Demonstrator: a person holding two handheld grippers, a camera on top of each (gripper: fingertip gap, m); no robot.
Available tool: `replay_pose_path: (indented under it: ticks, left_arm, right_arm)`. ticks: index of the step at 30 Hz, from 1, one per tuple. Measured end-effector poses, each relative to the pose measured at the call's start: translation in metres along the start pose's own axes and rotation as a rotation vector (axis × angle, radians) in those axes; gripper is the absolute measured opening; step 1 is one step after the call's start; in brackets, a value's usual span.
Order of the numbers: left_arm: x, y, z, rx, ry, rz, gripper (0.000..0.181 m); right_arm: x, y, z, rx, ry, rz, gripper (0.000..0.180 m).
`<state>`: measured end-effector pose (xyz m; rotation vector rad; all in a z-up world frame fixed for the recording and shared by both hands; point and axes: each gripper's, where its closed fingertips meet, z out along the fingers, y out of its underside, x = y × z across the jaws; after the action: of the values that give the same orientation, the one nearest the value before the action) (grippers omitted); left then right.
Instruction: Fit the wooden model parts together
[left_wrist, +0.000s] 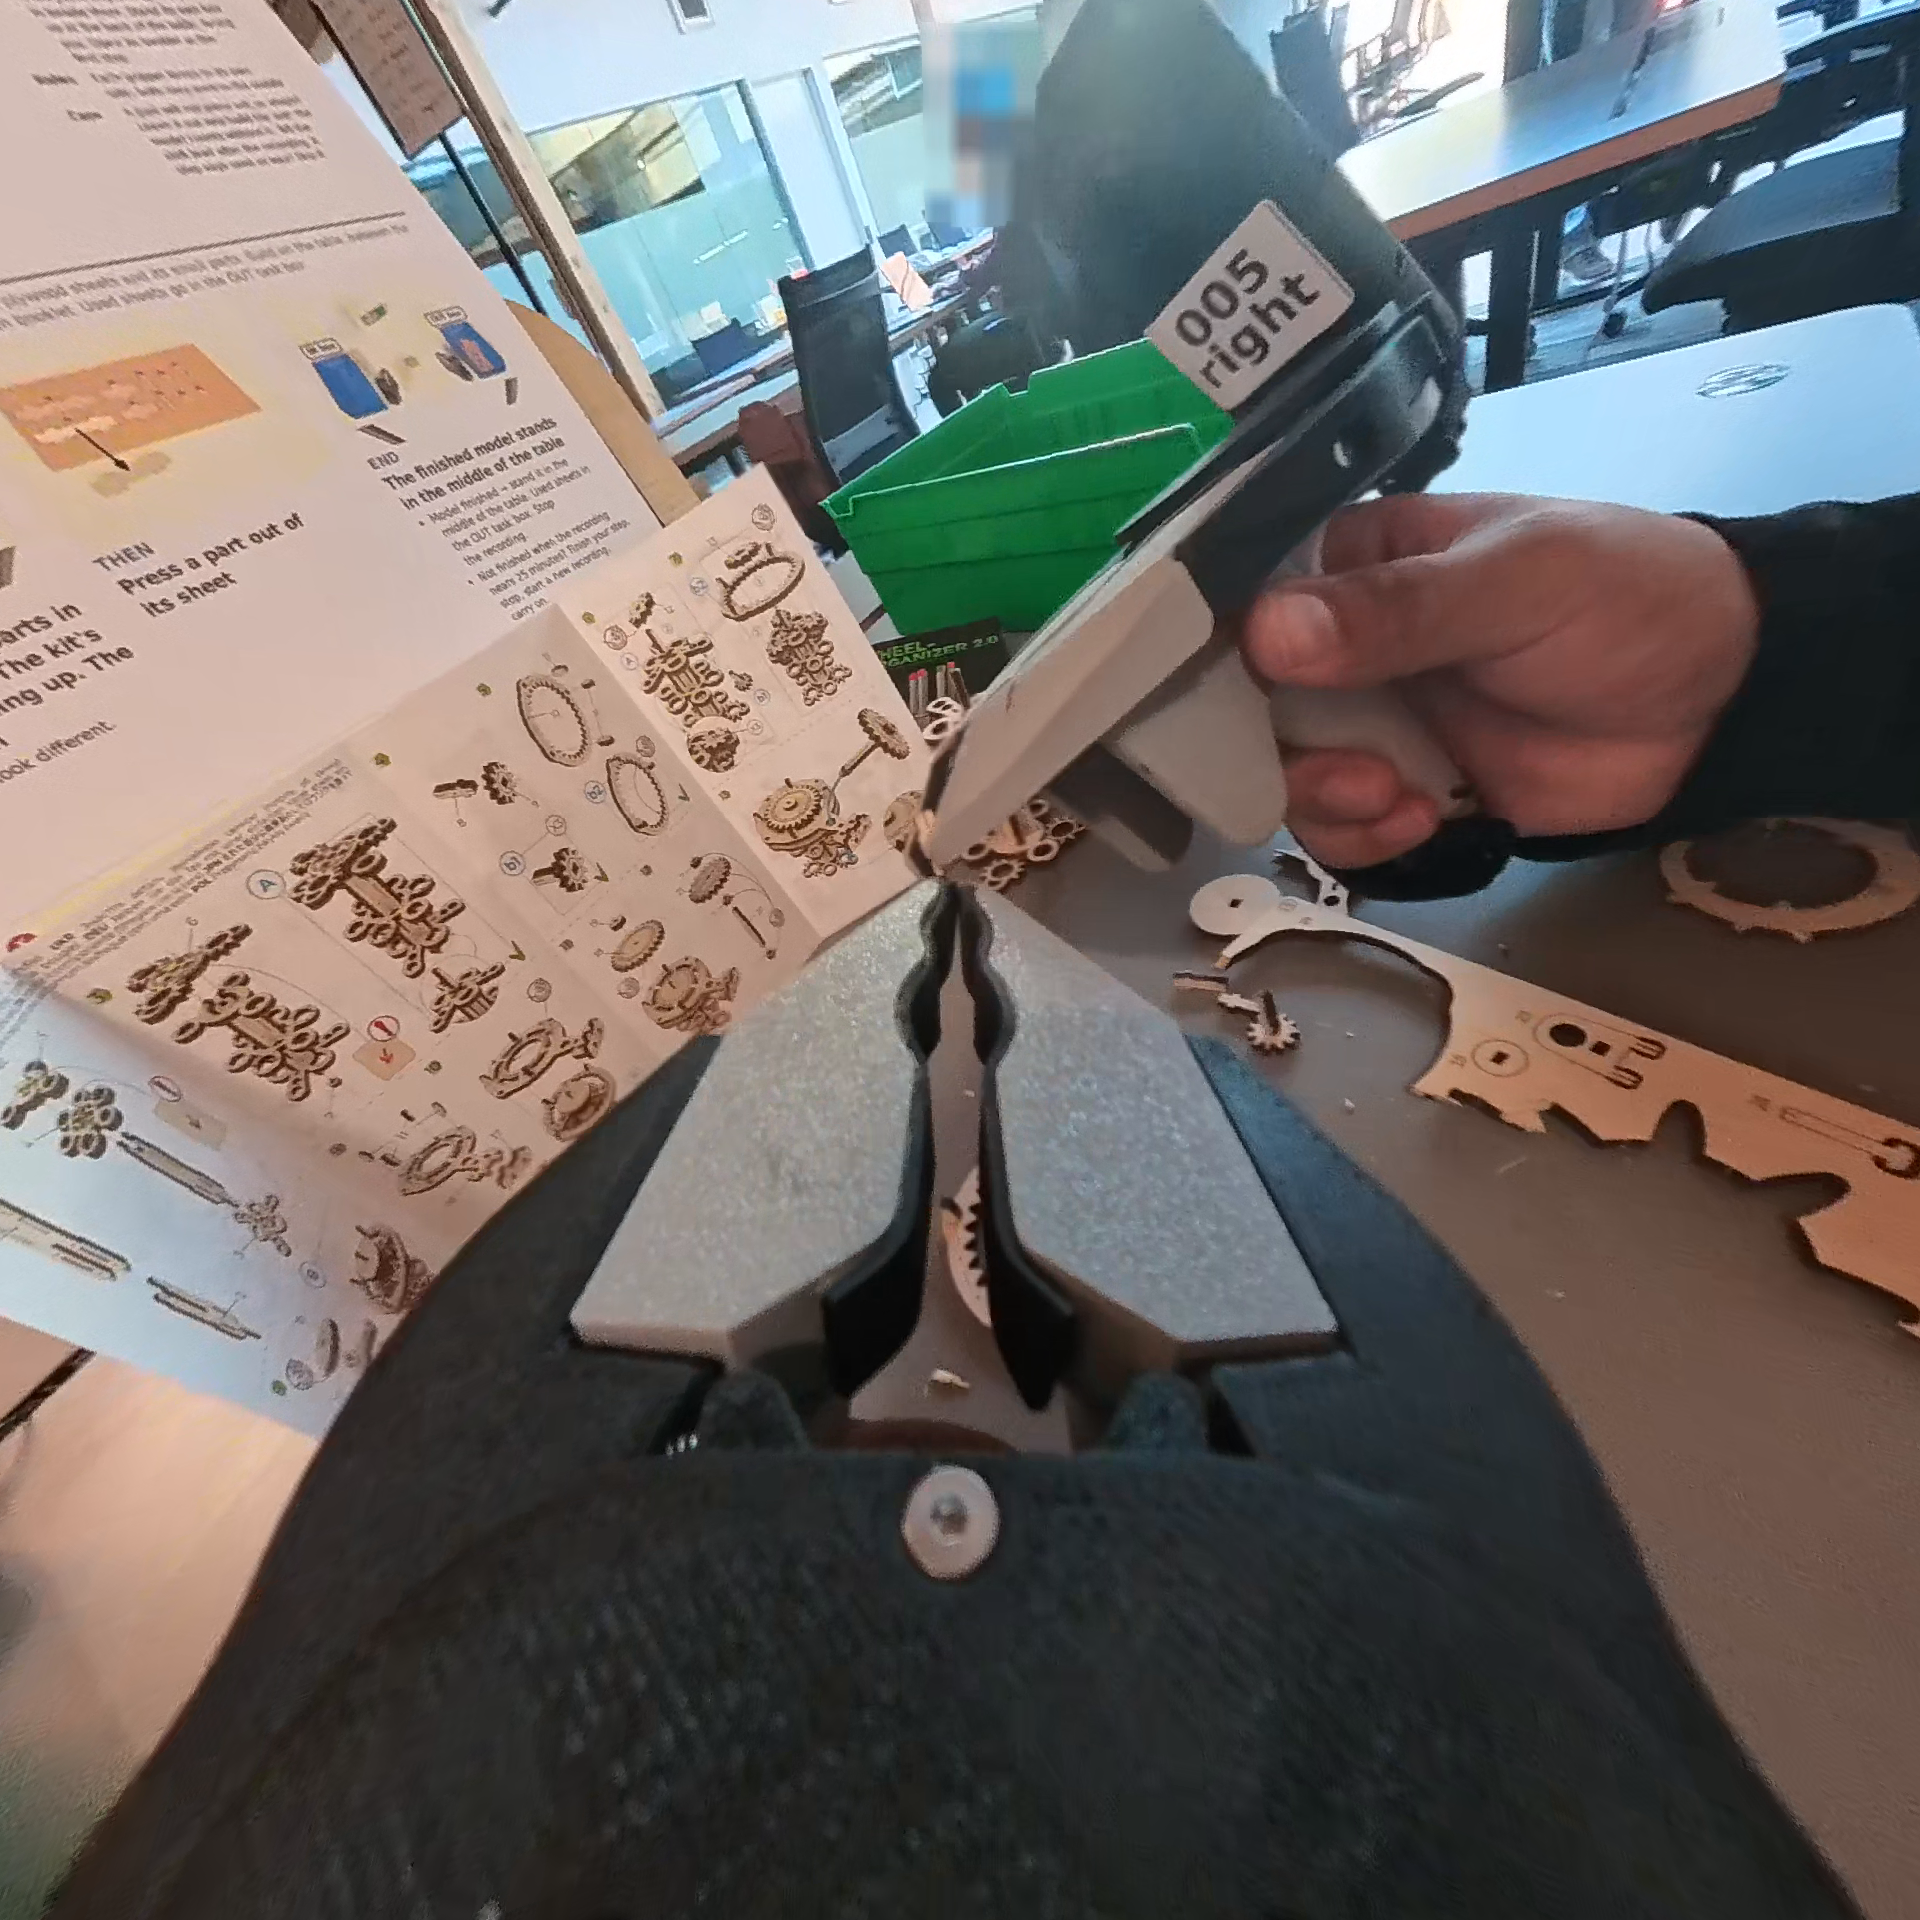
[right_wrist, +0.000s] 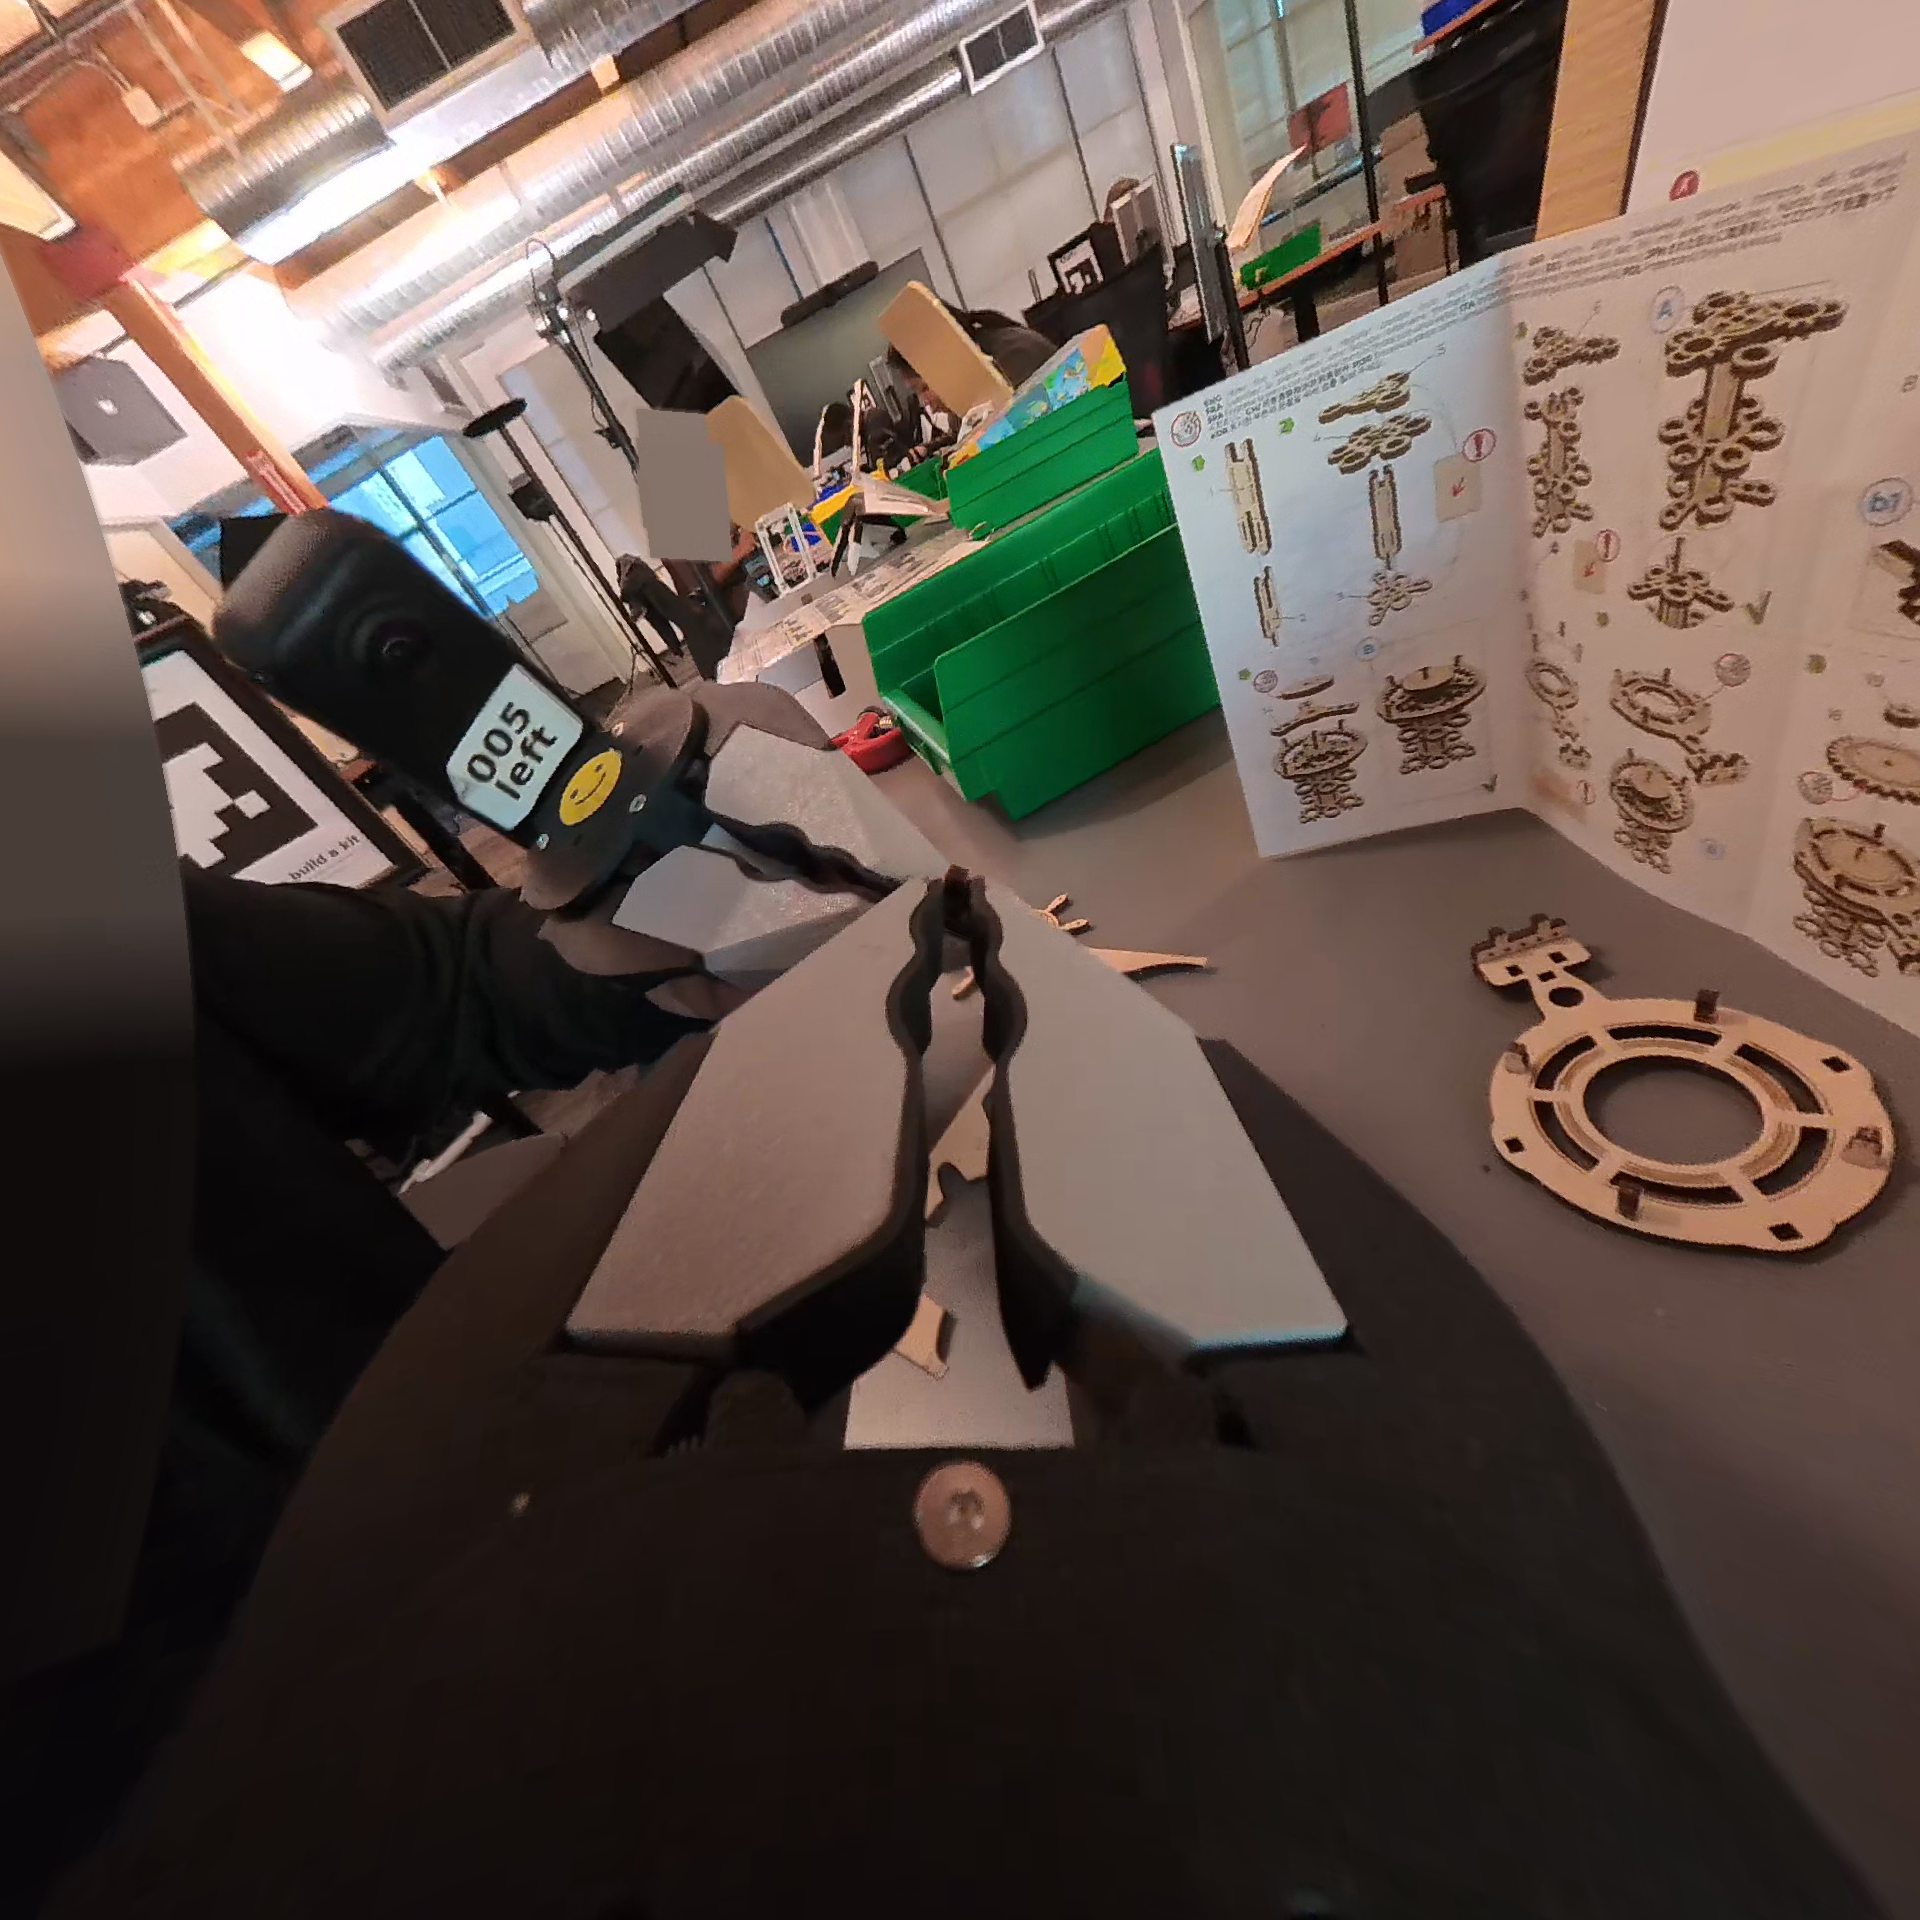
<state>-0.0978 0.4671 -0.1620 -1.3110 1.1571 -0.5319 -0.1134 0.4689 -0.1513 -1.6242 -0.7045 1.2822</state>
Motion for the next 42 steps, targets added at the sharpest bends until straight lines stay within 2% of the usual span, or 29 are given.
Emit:
replay_pose_path:
  ticks: [2, 3, 10, 19, 29, 32, 34, 42]
  left_arm:
    - [-0.003, 0.0, 0.0, 0.002, -0.034, 0.031, 0.0]
    - [-0.007, 0.0, -0.001, 0.003, -0.064, 0.055, 0.011]
    - [-0.009, -0.008, -0.003, 0.042, -0.108, 0.082, 0.007]
    - [-0.009, -0.006, -0.005, 0.04, -0.086, 0.096, 0.004]
    - [-0.005, 0.004, 0.001, 0.007, -0.058, 0.074, 0.002]
    - [-0.011, 0.005, 0.0, 0.007, -0.084, 0.066, 0.0]
    - [-0.011, 0.005, 0.0, 0.014, -0.07, 0.038, 0.0]
    - [-0.009, 0.005, -0.001, 0.025, -0.026, -0.029, 0.0]
  right_arm:
    - [-0.001, -0.001, -0.001, 0.011, -0.014, 0.022, 0.001]
    - [-0.001, -0.002, -0.001, 0.013, -0.021, 0.035, 0.001]
    - [-0.002, -0.002, 0.003, 0.05, -0.052, 0.101, 0.0]
    - [-0.003, -0.001, 0.006, 0.042, -0.059, 0.128, 0.001]
    - [0.006, 0.008, 0.004, -0.054, 0.038, 0.055, 0.001]
    - [0.009, 0.004, 0.0, -0.034, 0.071, 0.033, 0.008]
    - [0.008, 0.003, -0.001, -0.026, 0.059, 0.049, 0.0]
    - [0.011, -0.005, -0.008, 0.017, 0.039, 0.067, 0.002]
